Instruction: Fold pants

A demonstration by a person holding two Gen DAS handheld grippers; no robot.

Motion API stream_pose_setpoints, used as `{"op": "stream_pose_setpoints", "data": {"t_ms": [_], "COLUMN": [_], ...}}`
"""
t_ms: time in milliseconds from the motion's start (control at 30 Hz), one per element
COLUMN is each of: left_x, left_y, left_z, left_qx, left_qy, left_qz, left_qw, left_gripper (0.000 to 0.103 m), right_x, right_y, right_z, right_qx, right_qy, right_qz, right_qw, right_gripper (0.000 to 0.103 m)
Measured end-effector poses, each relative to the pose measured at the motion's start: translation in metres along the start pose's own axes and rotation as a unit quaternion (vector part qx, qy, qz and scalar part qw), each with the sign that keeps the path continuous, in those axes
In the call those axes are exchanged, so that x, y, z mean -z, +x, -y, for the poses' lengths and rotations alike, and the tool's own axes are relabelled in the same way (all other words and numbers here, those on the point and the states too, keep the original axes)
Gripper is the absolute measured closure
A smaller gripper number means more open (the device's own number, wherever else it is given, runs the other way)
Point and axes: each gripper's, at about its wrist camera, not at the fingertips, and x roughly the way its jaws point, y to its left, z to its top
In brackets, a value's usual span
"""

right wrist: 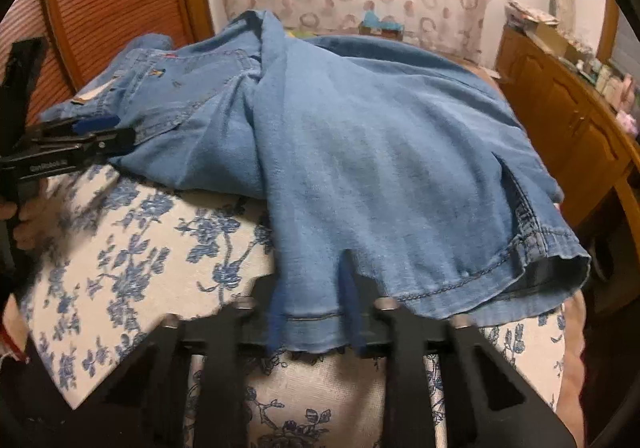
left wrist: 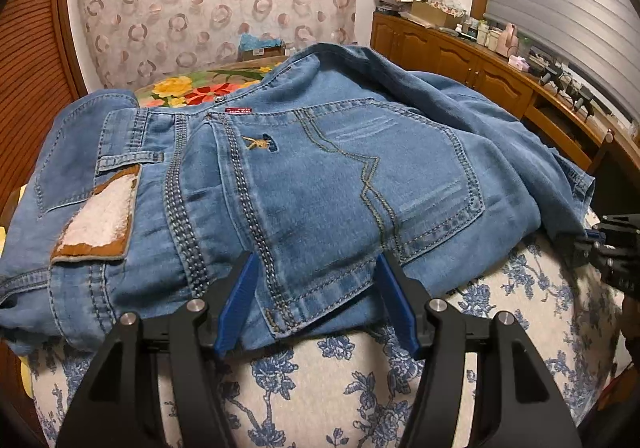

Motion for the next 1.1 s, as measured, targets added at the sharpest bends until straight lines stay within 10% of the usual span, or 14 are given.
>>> {"op": "stream_pose_setpoints", "data": {"t_ms": [600, 1100], "left_x": [-0.02, -0.026], "left_y": [-0.028, -0.018], "left_z": [-0.011, -0.027], "left_qx": [0.007, -0.007], "left_qy": [-0.025, -0.034], "left_qz": [0.036, 0.033], "left_qw": [0.999, 0.9988], "left_gripper": [0.042, 0.042], "right_x": [-0.13, -0.206], "right_y": [-0.064, 0.005], "right_z": [0.101, 0.157], "right_qx": [0.081, 0.145], "right_qy": [0.004, 0.021], "right_qz": [0.128, 0.1], "right_qw": [0.988, 0.984], "right_gripper": [0.101, 0.101]}}
